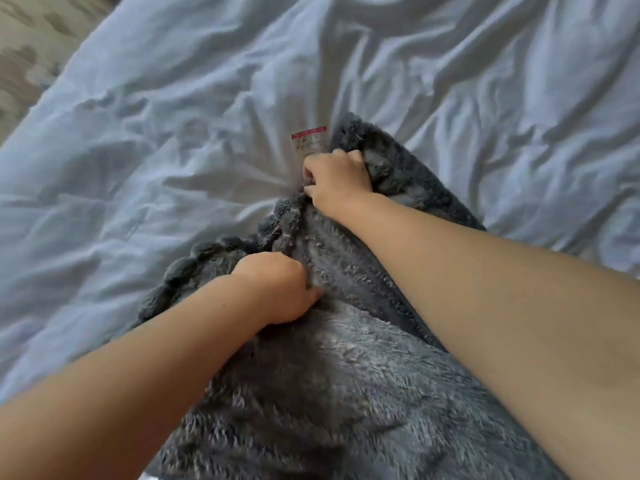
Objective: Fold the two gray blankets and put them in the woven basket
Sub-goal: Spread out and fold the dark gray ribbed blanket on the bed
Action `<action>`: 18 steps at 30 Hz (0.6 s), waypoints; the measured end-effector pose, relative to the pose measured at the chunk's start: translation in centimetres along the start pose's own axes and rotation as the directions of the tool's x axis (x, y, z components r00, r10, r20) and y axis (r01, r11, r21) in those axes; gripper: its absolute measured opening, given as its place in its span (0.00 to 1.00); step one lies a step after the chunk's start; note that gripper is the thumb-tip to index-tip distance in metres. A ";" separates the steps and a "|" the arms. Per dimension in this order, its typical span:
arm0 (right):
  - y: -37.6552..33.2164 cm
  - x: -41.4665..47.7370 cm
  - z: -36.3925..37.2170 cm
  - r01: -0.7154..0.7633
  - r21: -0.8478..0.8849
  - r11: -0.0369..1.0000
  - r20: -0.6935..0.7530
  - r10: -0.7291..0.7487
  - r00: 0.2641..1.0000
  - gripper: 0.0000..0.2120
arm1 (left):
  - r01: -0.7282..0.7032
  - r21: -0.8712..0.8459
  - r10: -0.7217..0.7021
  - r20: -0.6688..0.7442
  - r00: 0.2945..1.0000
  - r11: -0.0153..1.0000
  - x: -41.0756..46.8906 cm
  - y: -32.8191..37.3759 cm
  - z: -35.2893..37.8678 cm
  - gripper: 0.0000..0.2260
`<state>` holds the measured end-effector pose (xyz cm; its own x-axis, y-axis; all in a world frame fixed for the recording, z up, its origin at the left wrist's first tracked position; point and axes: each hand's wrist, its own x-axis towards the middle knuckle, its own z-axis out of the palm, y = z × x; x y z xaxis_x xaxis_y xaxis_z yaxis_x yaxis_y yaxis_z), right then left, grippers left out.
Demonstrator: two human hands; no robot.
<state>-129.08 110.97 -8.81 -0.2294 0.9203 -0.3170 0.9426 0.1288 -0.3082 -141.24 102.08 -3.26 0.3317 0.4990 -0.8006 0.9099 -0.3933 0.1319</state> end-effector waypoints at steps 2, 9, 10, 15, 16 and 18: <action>0.6 -1.7 -0.6 0.059 0.175 0.983 -0.070 -0.048 0.996 0.15 | 0.103 -0.111 -0.107 -0.028 0.994 0.988 0.8 0.5 -1.1 0.15; 15.1 -14.7 -3.7 -0.295 0.433 0.852 -0.173 0.399 0.900 0.28 | -0.200 0.013 0.176 -0.533 0.828 0.980 4.6 10.3 -7.5 0.23; 17.8 -16.9 -3.6 -0.423 0.457 0.782 -0.063 0.503 0.862 0.31 | -0.256 0.082 0.263 -0.486 0.833 0.963 5.6 12.5 -7.9 0.27; 28.6 -28.3 -3.2 -0.716 0.102 0.690 0.440 0.614 0.655 0.48 | -0.275 0.384 0.360 -0.172 0.917 0.881 10.3 19.9 -7.2 0.36; 30.0 -29.9 -3.2 -0.705 0.006 0.709 0.466 0.622 0.630 0.46 | -0.252 0.419 0.349 -0.173 0.921 0.872 11.0 20.1 -7.0 0.33; 31.9 -32.3 -3.3 -0.692 -0.113 0.713 0.396 0.671 0.627 0.33 | -0.234 0.425 0.340 -0.192 0.921 0.874 11.8 19.9 -7.1 0.26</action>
<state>-90.78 86.61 -5.49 0.3926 0.5168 -0.7608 0.8581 -0.5034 0.1009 -117.42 105.62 -5.89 0.6628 0.4737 -0.5799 0.6117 -0.7892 0.0545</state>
